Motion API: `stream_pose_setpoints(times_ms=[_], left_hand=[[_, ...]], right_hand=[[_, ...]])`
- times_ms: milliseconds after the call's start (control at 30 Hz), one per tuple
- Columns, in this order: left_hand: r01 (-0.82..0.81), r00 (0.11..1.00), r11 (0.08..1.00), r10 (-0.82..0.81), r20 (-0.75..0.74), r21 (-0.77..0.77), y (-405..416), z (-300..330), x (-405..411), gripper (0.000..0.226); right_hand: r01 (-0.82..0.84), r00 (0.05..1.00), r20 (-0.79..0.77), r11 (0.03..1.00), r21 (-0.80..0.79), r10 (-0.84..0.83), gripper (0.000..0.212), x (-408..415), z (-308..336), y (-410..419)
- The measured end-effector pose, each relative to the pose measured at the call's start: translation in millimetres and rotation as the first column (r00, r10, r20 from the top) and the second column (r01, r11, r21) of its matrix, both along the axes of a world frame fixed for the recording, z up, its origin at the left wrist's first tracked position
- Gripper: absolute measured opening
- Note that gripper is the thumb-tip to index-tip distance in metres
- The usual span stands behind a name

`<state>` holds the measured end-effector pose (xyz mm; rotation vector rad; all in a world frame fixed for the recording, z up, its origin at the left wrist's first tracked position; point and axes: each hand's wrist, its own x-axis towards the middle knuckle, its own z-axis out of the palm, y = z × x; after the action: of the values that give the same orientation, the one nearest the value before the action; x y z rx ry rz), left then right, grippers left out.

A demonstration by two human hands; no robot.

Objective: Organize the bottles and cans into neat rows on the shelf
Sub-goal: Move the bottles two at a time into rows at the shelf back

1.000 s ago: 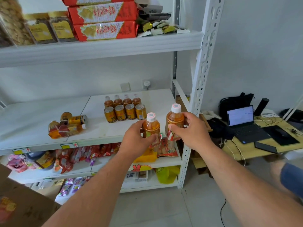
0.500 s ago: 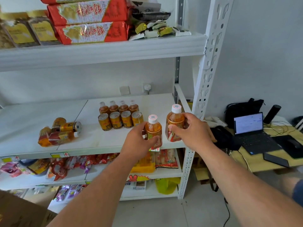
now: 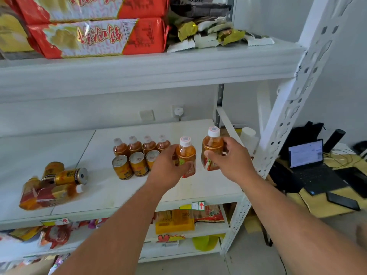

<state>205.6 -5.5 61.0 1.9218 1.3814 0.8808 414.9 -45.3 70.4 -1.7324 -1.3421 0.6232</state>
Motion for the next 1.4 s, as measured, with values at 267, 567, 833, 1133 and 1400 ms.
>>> stream_pose_setpoints(times_ms=[267, 567, 833, 1133, 1400], left_hand=[[-0.024, 0.998, 0.999, 0.023, -0.056, -0.022, 63.7, -3.7, 19.5, 0.055], [-0.043, 0.998, 0.998, 0.04, -0.053, -0.045, 132.9, -13.6, 43.8, 0.053], [-0.008, 0.994, 0.999, 0.002, -0.113, -0.05, 191.9, -31.4, 66.2, 0.035], [0.021, 0.994, 0.996, -0.03, -0.108, -0.085, 233.2, -64.8, 84.6, 0.027], [0.052, 0.991, 0.995, -0.061, -0.118, -0.079, 252.8, -81.5, 98.0, 0.03]], right_hand=[[0.045, 0.999, 0.021, 0.998, -0.052, -0.044, 0.06, 11.9, -16.1, 61.4], [0.071, 0.997, -0.029, 0.995, -0.066, -0.073, 0.059, 20.7, -25.7, 129.5], [0.111, 0.994, 0.031, 0.99, -0.085, -0.108, 0.039, 26.1, -38.1, 172.9], [0.149, 0.984, 0.114, 0.979, -0.137, -0.134, 0.025, 35.7, -64.3, 212.6], [0.197, 0.968, 0.185, 0.968, -0.152, -0.168, 0.021, 34.7, -72.9, 235.3]])
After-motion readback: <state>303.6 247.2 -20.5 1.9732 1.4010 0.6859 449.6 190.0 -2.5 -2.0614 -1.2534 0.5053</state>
